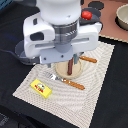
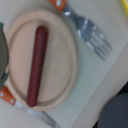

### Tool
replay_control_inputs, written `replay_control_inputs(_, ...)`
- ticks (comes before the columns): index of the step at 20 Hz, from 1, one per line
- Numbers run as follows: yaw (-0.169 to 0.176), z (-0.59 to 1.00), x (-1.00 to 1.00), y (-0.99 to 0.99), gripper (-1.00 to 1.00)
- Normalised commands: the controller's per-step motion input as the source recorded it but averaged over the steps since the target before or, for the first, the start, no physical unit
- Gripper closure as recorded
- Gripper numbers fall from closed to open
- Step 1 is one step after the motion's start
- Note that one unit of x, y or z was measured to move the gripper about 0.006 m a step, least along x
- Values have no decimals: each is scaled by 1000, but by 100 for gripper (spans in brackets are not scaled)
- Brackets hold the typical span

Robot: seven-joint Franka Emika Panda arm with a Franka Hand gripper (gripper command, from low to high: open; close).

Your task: Interact with the objects in diverse but meaningful ways.

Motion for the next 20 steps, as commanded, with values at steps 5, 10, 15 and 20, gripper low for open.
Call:
replay_control_inputs(5, 149, -283, -416, -422, -100)
replay_control_inputs(10, 132, -295, -370, -288, -100)
replay_control_inputs(15, 96, -379, -200, -26, -100)
replay_control_inputs(20, 80, -407, -127, -37, -100)
